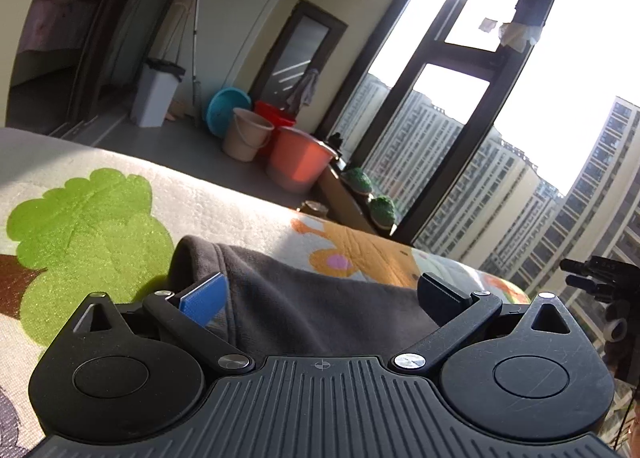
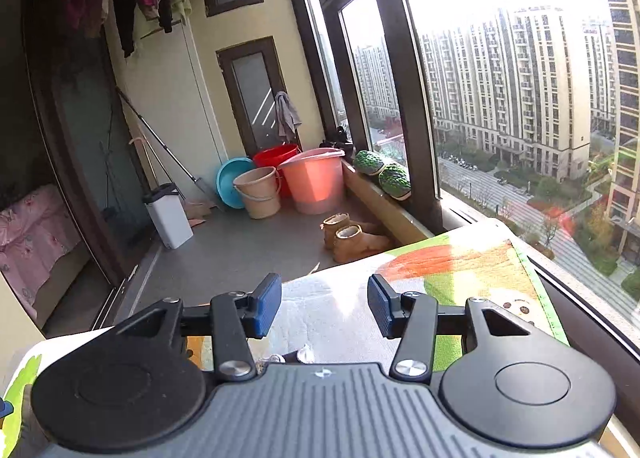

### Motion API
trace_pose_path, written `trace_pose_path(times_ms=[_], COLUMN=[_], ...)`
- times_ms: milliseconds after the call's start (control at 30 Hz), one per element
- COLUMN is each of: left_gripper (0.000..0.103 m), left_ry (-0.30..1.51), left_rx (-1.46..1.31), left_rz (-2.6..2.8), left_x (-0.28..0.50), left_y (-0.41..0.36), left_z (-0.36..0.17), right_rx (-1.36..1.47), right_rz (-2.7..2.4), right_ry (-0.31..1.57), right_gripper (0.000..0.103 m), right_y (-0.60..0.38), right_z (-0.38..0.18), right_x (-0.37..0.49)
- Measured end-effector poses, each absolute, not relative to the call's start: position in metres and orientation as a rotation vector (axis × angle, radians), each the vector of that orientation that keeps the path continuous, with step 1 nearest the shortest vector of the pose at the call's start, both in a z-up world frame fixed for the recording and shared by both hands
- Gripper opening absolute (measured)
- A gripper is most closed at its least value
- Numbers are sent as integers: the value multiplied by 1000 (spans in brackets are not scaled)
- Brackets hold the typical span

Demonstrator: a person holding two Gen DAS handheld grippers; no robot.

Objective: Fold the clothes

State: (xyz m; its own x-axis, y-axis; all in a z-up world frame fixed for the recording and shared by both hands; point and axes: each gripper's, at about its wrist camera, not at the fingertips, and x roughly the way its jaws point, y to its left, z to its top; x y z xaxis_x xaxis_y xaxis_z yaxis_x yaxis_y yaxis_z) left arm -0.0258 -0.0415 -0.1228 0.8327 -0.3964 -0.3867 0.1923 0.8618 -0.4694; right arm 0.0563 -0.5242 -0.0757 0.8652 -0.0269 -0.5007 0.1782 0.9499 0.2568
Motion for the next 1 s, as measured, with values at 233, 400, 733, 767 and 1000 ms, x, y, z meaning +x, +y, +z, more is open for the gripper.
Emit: trace_pose_path(times_ms=[233,400,733,767,1000], left_gripper=[103,103,103,103,103], left_ry=[575,603,660,650,631], left_rx=[-512,-396,-431,-407,-377], left_rz=[-195,-219,-180,-169,-108], left_x=[-14,-36,-79,-80,-86], left_y=[-22,-32,-40,-44,-45], left_z=[-128,-127,-136,-137,-139], right_rx=[288,269,325,289,163], right_rz=[-64,-31,99,111,114], right_ry=[664,695,812,802,675], right_gripper=[54,71,42,35,14], right_y=[-523,-519,-502,-494,-473], right_z=[-123,-136,-162,-161,-136], right_x=[58,21,-68,-69,-43])
